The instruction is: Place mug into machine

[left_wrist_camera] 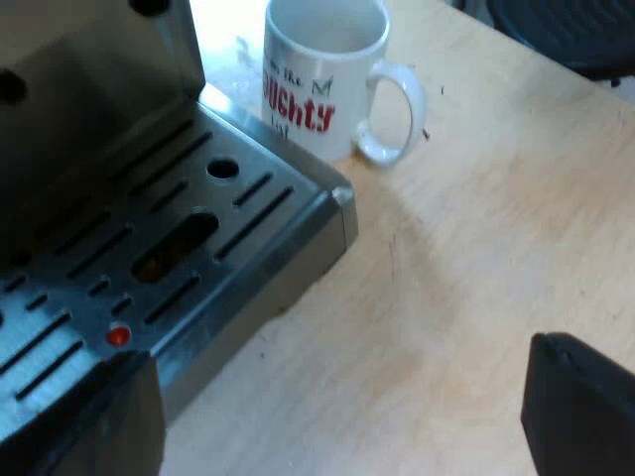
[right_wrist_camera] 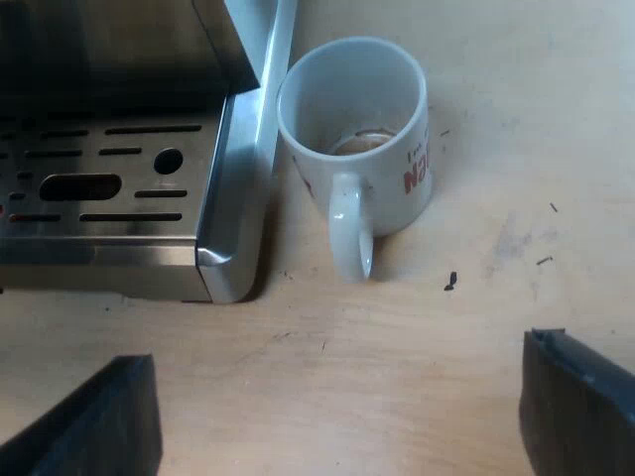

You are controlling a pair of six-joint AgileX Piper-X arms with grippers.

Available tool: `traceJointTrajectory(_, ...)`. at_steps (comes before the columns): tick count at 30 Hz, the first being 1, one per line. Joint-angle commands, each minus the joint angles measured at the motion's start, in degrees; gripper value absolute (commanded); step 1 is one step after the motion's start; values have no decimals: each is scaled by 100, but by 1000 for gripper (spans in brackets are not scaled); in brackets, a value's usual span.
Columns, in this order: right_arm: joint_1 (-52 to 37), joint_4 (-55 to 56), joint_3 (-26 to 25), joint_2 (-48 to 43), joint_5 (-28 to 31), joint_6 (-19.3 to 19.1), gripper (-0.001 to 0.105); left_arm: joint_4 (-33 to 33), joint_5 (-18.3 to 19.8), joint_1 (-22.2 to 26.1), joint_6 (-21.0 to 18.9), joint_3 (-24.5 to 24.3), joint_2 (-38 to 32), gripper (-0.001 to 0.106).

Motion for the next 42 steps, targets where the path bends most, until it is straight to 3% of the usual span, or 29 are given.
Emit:
traceJointTrajectory(1, -13, -18, -50, -21, -22, 6, 102, -187, 25, -27, -79, -46, -28, 102)
traceJointTrajectory(19, 22, -244, -50, 197, -364, 6, 102, -902, 121, -27, -91, -46, -28, 102)
traceJointTrajectory(26, 778, -590, -50, 791, 426, 105, 102, -902, 121, -27, -91, -46, -28, 102)
traceJointTrajectory(30, 1211, -827, -50, 1225, 1089, 493, 102, -902, 121, -27, -91, -46, -28, 102)
traceJointTrajectory(35, 1314, -1148, -50, 1745, 1184, 840, 102, -892, 121, -27, -91, -46, -28, 102)
traceJointTrajectory(42, 1314, -1372, -50, 2374, 1431, 841, 102, -817, 121, -27, -91, -46, -28, 102)
